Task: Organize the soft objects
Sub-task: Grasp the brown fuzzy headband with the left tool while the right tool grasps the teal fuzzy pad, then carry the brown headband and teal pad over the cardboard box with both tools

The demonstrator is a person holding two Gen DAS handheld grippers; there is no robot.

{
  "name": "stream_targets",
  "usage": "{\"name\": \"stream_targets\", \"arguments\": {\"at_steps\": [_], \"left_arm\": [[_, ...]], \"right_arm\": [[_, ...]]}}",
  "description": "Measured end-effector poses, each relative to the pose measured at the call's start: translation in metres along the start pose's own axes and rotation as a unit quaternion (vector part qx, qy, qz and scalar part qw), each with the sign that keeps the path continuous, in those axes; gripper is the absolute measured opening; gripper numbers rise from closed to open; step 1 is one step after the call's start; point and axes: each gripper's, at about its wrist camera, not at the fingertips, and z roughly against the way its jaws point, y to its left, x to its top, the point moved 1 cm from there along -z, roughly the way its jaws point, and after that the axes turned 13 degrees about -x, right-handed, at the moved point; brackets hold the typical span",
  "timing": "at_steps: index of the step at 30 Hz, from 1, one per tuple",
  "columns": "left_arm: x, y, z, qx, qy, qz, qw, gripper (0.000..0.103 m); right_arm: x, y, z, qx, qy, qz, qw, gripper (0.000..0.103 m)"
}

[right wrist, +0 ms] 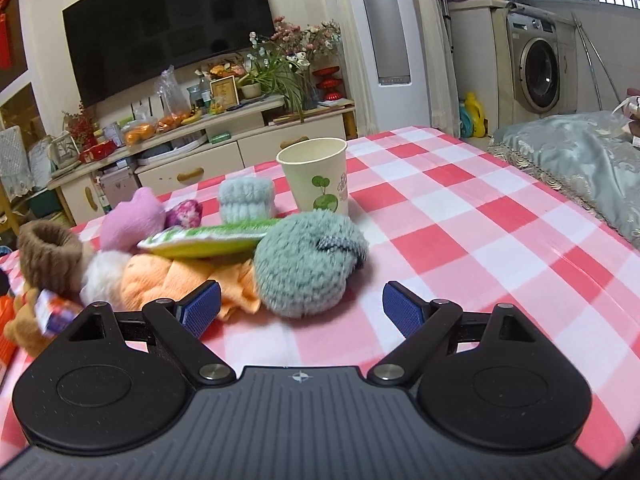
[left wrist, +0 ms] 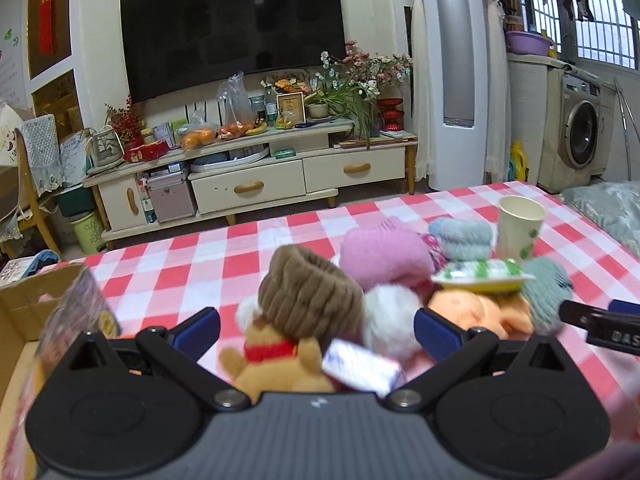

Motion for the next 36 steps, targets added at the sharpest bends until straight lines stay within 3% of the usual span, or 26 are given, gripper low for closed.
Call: {"name": "stream_targets", "arguments": {"at_steps": [8, 13, 23, 26, 36], "left_arm": [[0.012, 0.008, -0.041, -0.01, 0.017, -0.009, 0.9998, 0.102], [0.013, 0.018, -0.06, -0.011, 0.038, 0.003, 0.9992, 0.102], [0.012, 0.028, -0.069, -0.026, 0.052, 0.032, 0.9978, 0.064], [0.012, 0.028, -0.063, -0.033, 0.048, 0.035, 0.9977, 0.053], [0.007, 0.031, -0.036, -0.056, 0.033, 0.044, 0.9969, 0.047]], "right_arm": [[0.01, 0.009, -0.029, 0.016, 0.025, -0.014, 0.999, 0.103], [0.011, 0.015, -0.044, 0.001, 0.044, -0.007, 0.999, 0.103], [0.011, 0.014, -0.042, -0.027, 0.045, 0.008, 0.999, 0.103], [0.011, 0.015, -0.039, -0.026, 0.039, 0.018, 0.999, 0.097], [0.004, 0.008, -0.023, -0.018, 0.04, 0.02, 0.999, 0.092]]}}
